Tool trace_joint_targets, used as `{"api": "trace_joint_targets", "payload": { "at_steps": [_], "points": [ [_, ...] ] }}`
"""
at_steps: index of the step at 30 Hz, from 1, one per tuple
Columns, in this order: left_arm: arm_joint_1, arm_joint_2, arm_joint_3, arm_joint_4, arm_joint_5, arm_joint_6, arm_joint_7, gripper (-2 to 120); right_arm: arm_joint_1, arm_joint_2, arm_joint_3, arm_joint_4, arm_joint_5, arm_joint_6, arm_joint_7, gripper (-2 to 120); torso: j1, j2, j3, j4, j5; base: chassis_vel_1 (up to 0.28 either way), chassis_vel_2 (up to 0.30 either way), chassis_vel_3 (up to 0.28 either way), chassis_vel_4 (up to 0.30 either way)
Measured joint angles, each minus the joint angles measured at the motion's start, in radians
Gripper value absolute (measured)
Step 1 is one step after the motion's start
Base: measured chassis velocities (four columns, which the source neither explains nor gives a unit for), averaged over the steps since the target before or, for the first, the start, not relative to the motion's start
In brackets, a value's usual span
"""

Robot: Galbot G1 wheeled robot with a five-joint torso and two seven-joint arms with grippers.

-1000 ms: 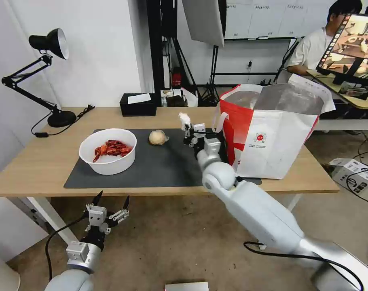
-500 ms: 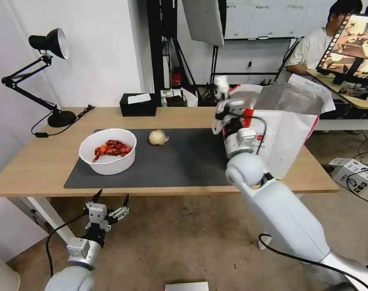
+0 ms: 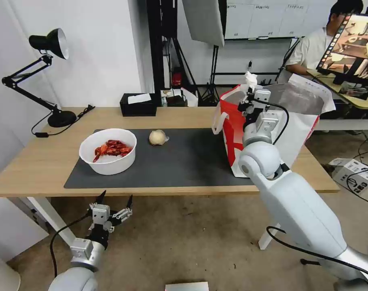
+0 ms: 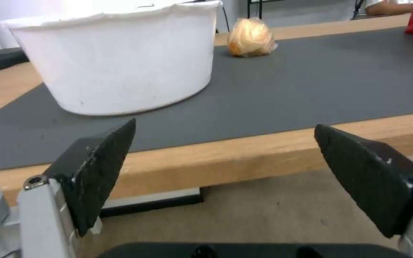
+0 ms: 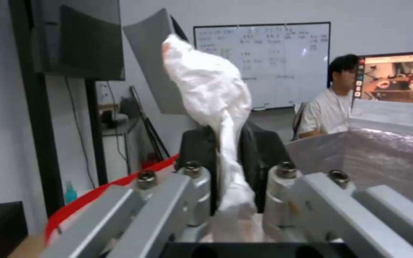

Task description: Pick up the trash from the table and place it into the takeout bag.

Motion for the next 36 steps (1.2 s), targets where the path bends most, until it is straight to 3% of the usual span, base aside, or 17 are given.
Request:
{"api": "trace_joint_targets", "payload": {
  "at_steps": [2, 6, 16, 20, 22, 25, 26, 28, 31, 32, 35, 36],
  "points": [
    [-0.001, 0.001, 0.0, -0.003, -0.001, 0.003, 0.0, 100, 0.01, -0.016, 0.001, 0.004, 0.017, -0.008, 0.007, 27, 0.0, 0.0, 0.0, 0.0001, -0.0001, 0.0, 0.0, 0.0, 0.0],
    [-0.001, 0.001, 0.0, -0.005, -0.002, 0.004, 0.0, 100, 0.017, -0.026, 0.002, 0.007, 0.028, -0.018, 0.011, 35, 0.0, 0.0, 0.0, 0.0001, -0.0002, 0.0, 0.0, 0.0, 0.0],
    [0.006, 0.0, -0.001, -0.011, -0.003, 0.004, -0.001, 100, 0.009, -0.05, 0.009, 0.025, 0.056, -0.03, 0.012, 76, 0.0, 0.0, 0.0, 0.0002, -0.0001, 0.0, 0.0, 0.0, 0.0],
    [0.006, 0.0, -0.002, -0.013, -0.003, 0.004, -0.001, 100, 0.008, -0.063, 0.01, 0.038, 0.08, -0.025, -0.003, 84, 0.0, 0.0, 0.0, 0.0002, -0.0001, 0.0, 0.0, 0.0, 0.0],
    [0.003, 0.002, -0.002, -0.015, -0.003, 0.004, -0.001, 100, -0.008, -0.085, 0.015, 0.068, 0.117, 0.029, -0.078, 97, 0.0, 0.0, 0.0, 0.0003, -0.0002, 0.0, 0.0, 0.0, 0.0],
    [0.003, 0.002, -0.002, -0.015, -0.003, 0.004, -0.001, 100, -0.013, -0.089, 0.016, 0.075, 0.124, 0.04, -0.095, 98, 0.0, 0.0, 0.0, 0.0003, -0.0002, 0.0, 0.0, 0.0, 0.0],
    [0.0, 0.003, -0.001, -0.015, -0.004, 0.004, -0.001, 100, -0.058, -0.122, 0.033, 0.126, 0.179, 0.094, -0.193, 100, 0.0, 0.0, 0.0, 0.0003, -0.0002, 0.0, 0.0, 0.0, 0.0],
    [-0.001, 0.003, -0.001, -0.015, -0.004, 0.004, -0.001, 100, -0.082, -0.138, 0.041, 0.144, 0.201, 0.117, -0.236, 100, 0.0, 0.0, 0.0, 0.0003, -0.0002, 0.0, 0.0, 0.0, 0.0],
    [0.002, 0.004, -0.001, -0.014, -0.007, 0.001, -0.001, 100, -0.203, -0.199, 0.091, 0.201, 0.253, 0.199, -0.436, 100, 0.0, 0.0, 0.0, 0.0, -0.0001, 0.0, 0.0, 0.0, 0.0],
    [0.002, 0.004, -0.001, -0.014, -0.007, 0.001, -0.001, 100, -0.203, -0.199, 0.091, 0.201, 0.253, 0.199, -0.436, 100, 0.0, 0.0, 0.0, 0.0, -0.0001, 0.0, 0.0, 0.0, 0.0],
    [0.01, 0.006, -0.002, -0.013, -0.008, -0.003, 0.0, 100, -0.369, -0.252, 0.173, 0.273, 0.286, 0.235, -0.62, 100, 0.0, 0.0, 0.0, 0.0001, -0.0001, 0.0, 0.0, 0.0, 0.0],
    [0.01, 0.006, -0.002, -0.013, -0.008, -0.003, 0.0, 100, -0.369, -0.252, 0.173, 0.273, 0.286, 0.235, -0.62, 100, 0.0, 0.0, 0.0, 0.0001, -0.0001, 0.0, 0.0, 0.0, 0.0]
  ]
}}
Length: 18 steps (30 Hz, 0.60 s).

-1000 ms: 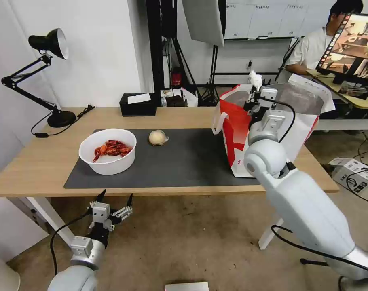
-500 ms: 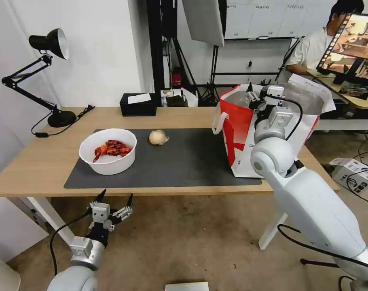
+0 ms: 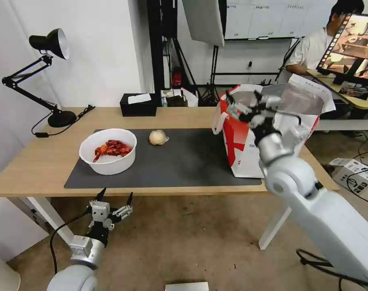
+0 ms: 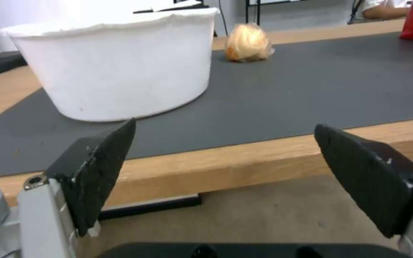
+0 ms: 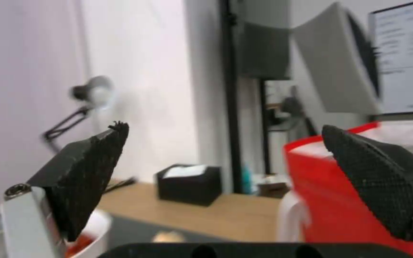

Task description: Pick up the trash from the table and place it into the takeout bag.

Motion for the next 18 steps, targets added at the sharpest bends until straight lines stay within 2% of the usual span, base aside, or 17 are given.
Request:
{"api": "trace_joint_targets", "payload": {
  "at_steps": [3, 4, 7, 8, 11, 12, 15, 16, 18],
  "points": [
    [-0.005, -0.002, 0.003, 0.012, -0.004, -0.013, 0.003, 100, -0.169, -0.02, 0.072, 0.045, -0.037, 0.028, -0.093, 100, 0.0, 0.0, 0.0, -0.0003, 0.0, 0.0, 0.0, 0.0, 0.0],
    [-0.005, -0.002, 0.003, 0.012, -0.004, -0.013, 0.003, 100, -0.169, -0.02, 0.072, 0.045, -0.037, 0.028, -0.093, 100, 0.0, 0.0, 0.0, -0.0003, 0.0, 0.0, 0.0, 0.0, 0.0],
    [-0.004, -0.003, 0.002, 0.022, -0.007, -0.022, 0.009, 100, -0.355, 0.017, 0.155, 0.052, -0.125, 0.076, -0.161, 100, 0.0, 0.0, 0.0, -0.0002, 0.0002, 0.0, 0.0, 0.0, 0.0],
    [-0.004, -0.003, 0.002, 0.022, -0.007, -0.022, 0.009, 100, -0.355, 0.017, 0.155, 0.052, -0.125, 0.076, -0.161, 100, 0.0, 0.0, 0.0, -0.0002, 0.0002, 0.0, 0.0, 0.0, 0.0],
    [0.001, -0.006, 0.004, 0.023, -0.006, -0.027, 0.019, 100, -0.523, 0.068, 0.229, 0.045, -0.226, 0.143, -0.195, 100, 0.0, 0.0, 0.0, -0.0001, 0.0, 0.0, 0.0, 0.0, 0.0],
    [0.001, -0.006, 0.004, 0.023, -0.006, -0.027, 0.019, 100, -0.523, 0.068, 0.229, 0.045, -0.226, 0.143, -0.195, 100, 0.0, 0.0, 0.0, -0.0001, 0.0, 0.0, 0.0, 0.0, 0.0],
    [0.002, -0.006, 0.006, 0.026, -0.006, -0.029, 0.022, 100, -0.664, 0.145, 0.261, 0.016, -0.334, 0.22, -0.186, 100, 0.0, 0.0, 0.0, -0.0001, -0.0001, 0.0, 0.0, 0.0, 0.0],
    [0.002, -0.006, 0.006, 0.026, -0.006, -0.029, 0.022, 100, -0.664, 0.145, 0.261, 0.016, -0.334, 0.22, -0.186, 100, 0.0, 0.0, 0.0, -0.0001, -0.0001, 0.0, 0.0, 0.0, 0.0],
    [0.002, -0.007, 0.007, 0.029, -0.006, -0.032, 0.024, 100, -0.735, 0.202, 0.263, -0.013, -0.399, 0.271, -0.168, 100, 0.0, 0.0, 0.0, -0.0002, 0.0, 0.0, 0.0, 0.0, 0.0]
  ]
}}
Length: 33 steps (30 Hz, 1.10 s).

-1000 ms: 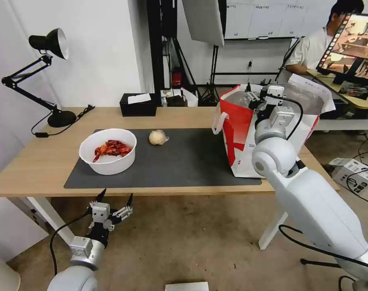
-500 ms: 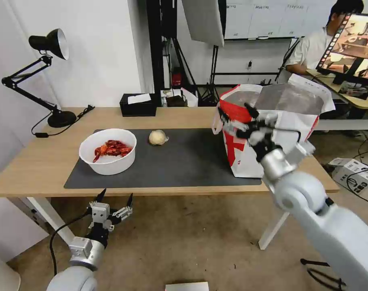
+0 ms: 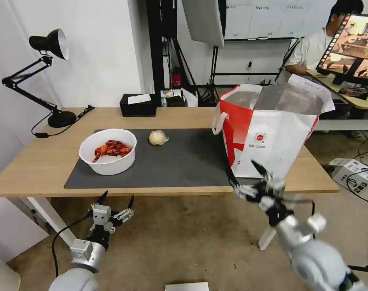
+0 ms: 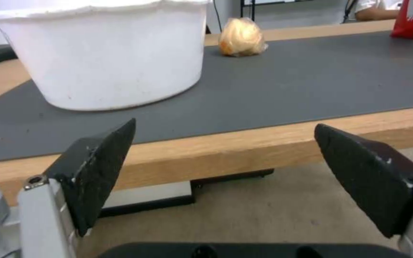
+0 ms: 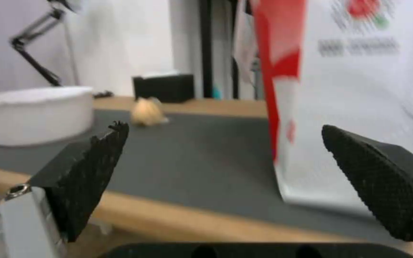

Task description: Pick up the trash from the table and place it into the takeout bag.

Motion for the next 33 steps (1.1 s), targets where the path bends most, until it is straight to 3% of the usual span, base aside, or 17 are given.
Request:
{"api": "trace_joint_targets", "payload": {
  "at_steps": [5, 12, 26, 33],
  "points": [
    [0.007, -0.002, 0.0, 0.004, 0.003, -0.008, 0.001, 100, -0.05, 0.067, -0.021, -0.065, -0.077, 0.088, 0.029, 100, 0.0, 0.0, 0.0, 0.0001, -0.0001, 0.0, 0.0, 0.0, 0.0],
    [0.012, -0.006, 0.003, 0.007, 0.008, -0.01, 0.002, 100, -0.047, 0.093, -0.039, -0.114, -0.101, 0.121, 0.044, 100, 0.0, 0.0, 0.0, 0.0003, -0.0001, 0.0, 0.0, 0.0, 0.0],
    [0.018, -0.008, -0.001, 0.011, 0.008, -0.017, 0.003, 100, -0.031, 0.103, -0.058, -0.116, -0.095, 0.108, 0.044, 100, 0.0, 0.0, 0.0, 0.0002, -0.0001, 0.0, 0.0, 0.0, 0.0],
    [0.015, -0.01, -0.002, 0.017, 0.008, -0.028, 0.003, 100, 0.052, 0.054, -0.113, -0.082, -0.064, 0.018, 0.029, 100, 0.0, 0.0, 0.0, 0.0002, 0.0, 0.0, 0.0, 0.0, 0.0]
  ]
}}
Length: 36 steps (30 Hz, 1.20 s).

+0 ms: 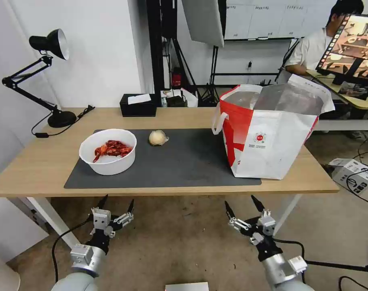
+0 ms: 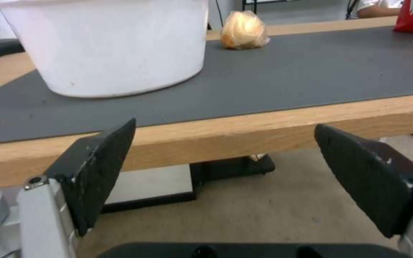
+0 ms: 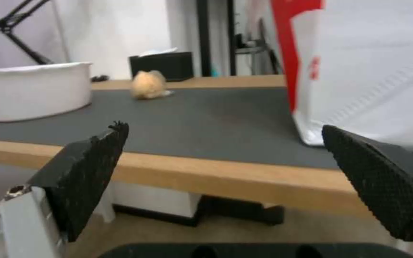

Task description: Pick up the trash from the table and place it into the takeout bag.

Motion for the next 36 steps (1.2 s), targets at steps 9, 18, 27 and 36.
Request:
{"api": "trace_joint_targets", "payload": {
  "at_steps": [9, 18, 27, 36],
  "points": [
    [-0.011, -0.003, 0.004, 0.0, 0.006, 0.0, 0.003, 100, 0.253, -0.088, -0.132, -0.004, 0.059, -0.148, 0.009, 100, 0.0, 0.0, 0.0, 0.0, 0.0, 0.0, 0.0, 0.0, 0.0],
    [0.003, -0.01, -0.007, -0.003, 0.02, 0.0, 0.005, 100, 0.718, -0.082, -0.469, -0.169, 0.168, -0.267, 0.146, 100, 0.0, 0.0, 0.0, 0.0003, -0.0003, 0.0, 0.0, 0.0, 0.0],
    [0.001, -0.013, -0.003, 0.008, 0.023, 0.001, 0.003, 100, 1.087, 0.07, -0.719, -0.414, 0.292, -0.4, 0.348, 100, 0.0, 0.0, 0.0, 0.0002, -0.0002, 0.0, 0.0, 0.0, 0.0],
    [-0.01, -0.009, 0.002, 0.019, 0.022, 0.003, 0.002, 100, 1.349, 0.25, -0.863, -0.759, 0.42, -0.424, 0.358, 100, 0.0, 0.0, 0.0, 0.0002, -0.0003, 0.0, 0.0, 0.0, 0.0]
  ]
}}
